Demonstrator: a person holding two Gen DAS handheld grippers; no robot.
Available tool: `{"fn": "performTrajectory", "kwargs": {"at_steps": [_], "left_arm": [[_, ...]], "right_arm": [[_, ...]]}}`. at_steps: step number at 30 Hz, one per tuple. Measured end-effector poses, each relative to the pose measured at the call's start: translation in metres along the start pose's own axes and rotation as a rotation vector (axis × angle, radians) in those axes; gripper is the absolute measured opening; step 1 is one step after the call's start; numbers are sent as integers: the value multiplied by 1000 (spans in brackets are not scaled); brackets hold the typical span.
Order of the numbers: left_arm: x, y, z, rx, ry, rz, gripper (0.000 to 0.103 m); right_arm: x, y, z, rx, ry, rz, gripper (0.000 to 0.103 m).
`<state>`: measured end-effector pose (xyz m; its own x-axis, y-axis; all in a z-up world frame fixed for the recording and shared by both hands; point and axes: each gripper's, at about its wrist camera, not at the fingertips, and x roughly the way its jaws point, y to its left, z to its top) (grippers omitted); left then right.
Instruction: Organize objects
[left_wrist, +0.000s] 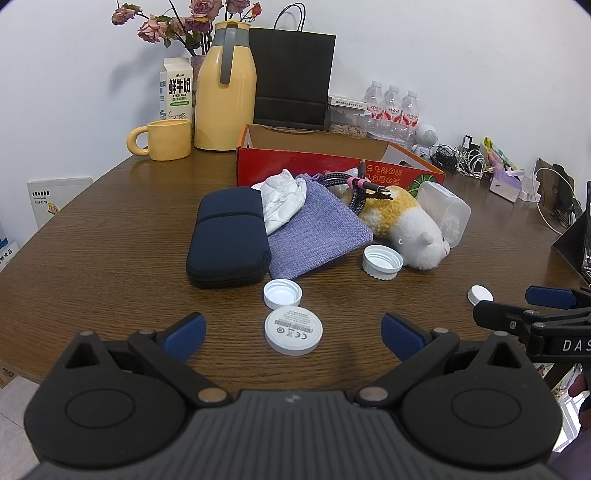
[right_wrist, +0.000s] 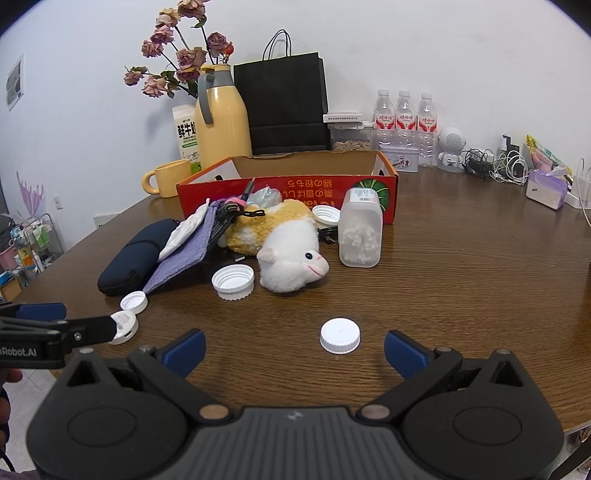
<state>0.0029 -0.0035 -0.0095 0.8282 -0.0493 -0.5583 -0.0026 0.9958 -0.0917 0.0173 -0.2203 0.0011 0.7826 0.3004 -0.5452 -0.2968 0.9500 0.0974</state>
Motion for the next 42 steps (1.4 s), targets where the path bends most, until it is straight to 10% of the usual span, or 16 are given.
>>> {"fn": "performTrajectory", "kwargs": {"at_steps": [25, 33, 42], "left_arm": [[3, -1, -6, -3, 11, -9, 103], [11, -6, -8, 6, 43, -7, 89], [27, -9, -9, 10, 54, 56, 83]], "right_arm": [[1, -6, -1, -1, 0, -7, 103], [11, -17, -5, -9, 6, -34, 103], [27, -16, -4, -74, 6, -26, 71]]}}
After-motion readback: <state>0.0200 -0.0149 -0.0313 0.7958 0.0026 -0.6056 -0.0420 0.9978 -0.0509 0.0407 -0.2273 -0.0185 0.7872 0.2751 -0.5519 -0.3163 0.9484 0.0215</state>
